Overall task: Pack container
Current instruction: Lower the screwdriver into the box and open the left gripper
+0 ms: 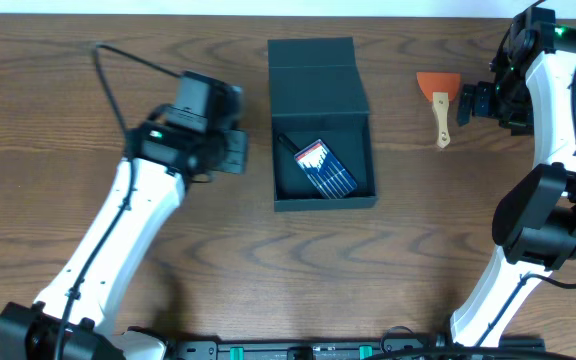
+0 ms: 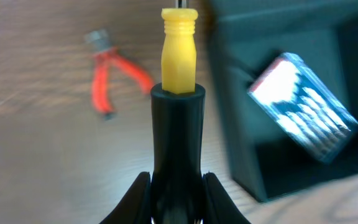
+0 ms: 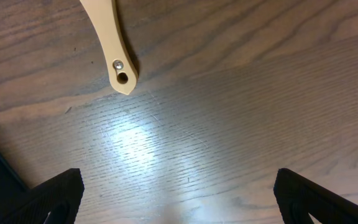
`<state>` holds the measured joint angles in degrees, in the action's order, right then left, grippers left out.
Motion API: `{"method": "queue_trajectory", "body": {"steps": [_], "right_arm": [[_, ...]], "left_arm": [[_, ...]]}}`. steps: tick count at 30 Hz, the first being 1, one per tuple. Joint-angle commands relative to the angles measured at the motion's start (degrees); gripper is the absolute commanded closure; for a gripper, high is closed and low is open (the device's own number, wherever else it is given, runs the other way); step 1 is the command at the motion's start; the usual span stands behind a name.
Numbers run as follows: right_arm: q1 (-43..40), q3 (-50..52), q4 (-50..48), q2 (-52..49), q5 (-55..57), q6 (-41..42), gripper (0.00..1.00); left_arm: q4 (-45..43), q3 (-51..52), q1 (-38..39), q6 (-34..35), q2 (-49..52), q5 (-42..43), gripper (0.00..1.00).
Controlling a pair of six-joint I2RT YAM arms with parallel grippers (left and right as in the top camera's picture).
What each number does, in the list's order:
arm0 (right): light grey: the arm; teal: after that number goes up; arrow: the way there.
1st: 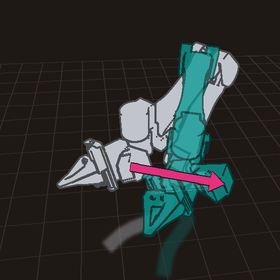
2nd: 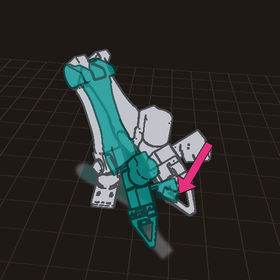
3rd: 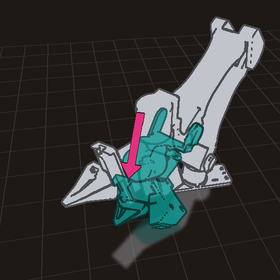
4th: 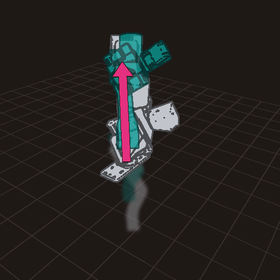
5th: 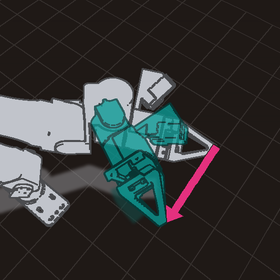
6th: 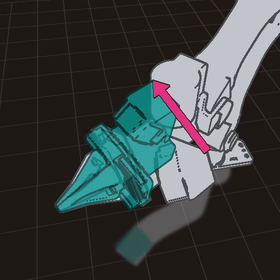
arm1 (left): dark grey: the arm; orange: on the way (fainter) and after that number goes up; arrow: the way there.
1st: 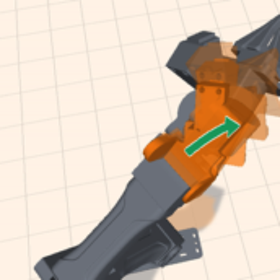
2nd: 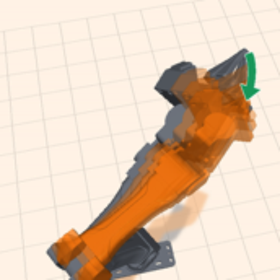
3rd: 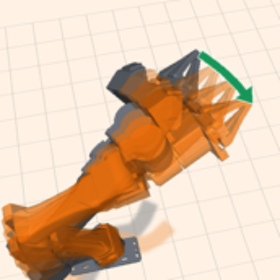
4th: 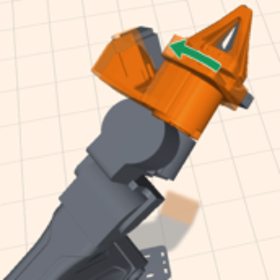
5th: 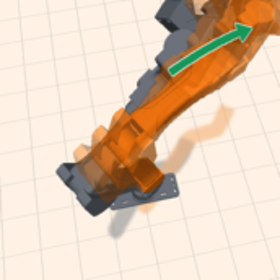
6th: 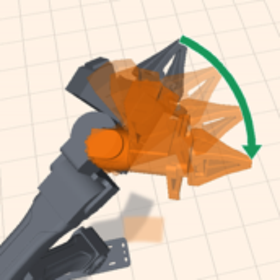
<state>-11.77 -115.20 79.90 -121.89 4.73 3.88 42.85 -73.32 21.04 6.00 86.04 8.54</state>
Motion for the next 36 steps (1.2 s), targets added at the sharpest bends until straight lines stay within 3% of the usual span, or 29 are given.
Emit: {"method": "queue_trajectory", "body": {"steps": [1, 14, 28, 36], "right_arm": [[-0.2, 0.1, 0.0, -0.1, 0.2, -0.3, 0.01], [-0.2, 0.1, 0.0, -0.1, 0.2, -0.3, 0.01], [-0.2, 0.1, 0.0, -0.1, 0.2, -0.3, 0.01], [-0.2, 0.1, 0.0, -0.1, 0.2, -0.3, 0.01]], "left_arm": [[-1.8, -1.4, 5.0, -0.9, -0.4, 2.0, 0.94], [-5.7, -1.3, 13.9, 4.2, 2.6, 2.0, 0.94], [-5.7, -1.3, 14.7, 10.1, 16.2, 2.6, 0.94], [-6.1, -1.3, 14.7, 12.4, 17.7, 2.6, 0.94]]}}
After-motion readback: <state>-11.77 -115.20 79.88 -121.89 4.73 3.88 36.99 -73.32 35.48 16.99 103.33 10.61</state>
